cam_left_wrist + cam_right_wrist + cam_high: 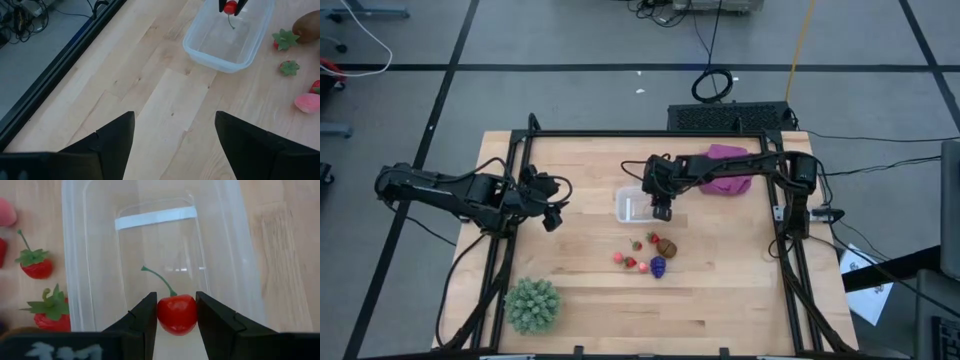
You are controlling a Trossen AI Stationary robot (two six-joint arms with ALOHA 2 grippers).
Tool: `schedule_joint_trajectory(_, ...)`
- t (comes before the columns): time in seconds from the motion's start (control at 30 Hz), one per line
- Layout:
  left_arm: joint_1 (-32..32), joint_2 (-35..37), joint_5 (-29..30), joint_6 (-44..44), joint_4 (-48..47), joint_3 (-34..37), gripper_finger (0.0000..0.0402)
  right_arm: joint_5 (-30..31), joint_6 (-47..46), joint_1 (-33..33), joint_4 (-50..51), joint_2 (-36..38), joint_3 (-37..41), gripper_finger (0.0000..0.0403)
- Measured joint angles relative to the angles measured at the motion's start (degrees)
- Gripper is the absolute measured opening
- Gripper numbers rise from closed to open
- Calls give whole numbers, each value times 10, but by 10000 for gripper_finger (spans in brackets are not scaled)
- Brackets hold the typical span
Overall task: Pick and placing Produce into tupperware
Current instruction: Put the cherry into the transparent bin
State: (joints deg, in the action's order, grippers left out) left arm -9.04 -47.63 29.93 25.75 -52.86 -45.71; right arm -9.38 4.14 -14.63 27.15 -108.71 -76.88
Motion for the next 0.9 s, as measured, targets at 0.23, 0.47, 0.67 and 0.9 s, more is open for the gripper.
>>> schedule_joint_trajectory(0.23, 0, 0, 0, 0, 0, 0, 280, -1, 0, 0, -4, -8, 0, 112)
schedule_joint_trajectory(0.47, 0, 0, 0, 3, 0, 0, 280, -1, 0, 0, -2, -9, 0, 112)
schedule_joint_trajectory(0.67, 0, 0, 0, 1, 0, 0, 280, -1, -3, 1, -3, -9, 0, 112)
schedule_joint_trajectory(0.9, 0, 0, 0, 2, 0, 0, 280, -1, -4, 2, 0, -9, 0, 112)
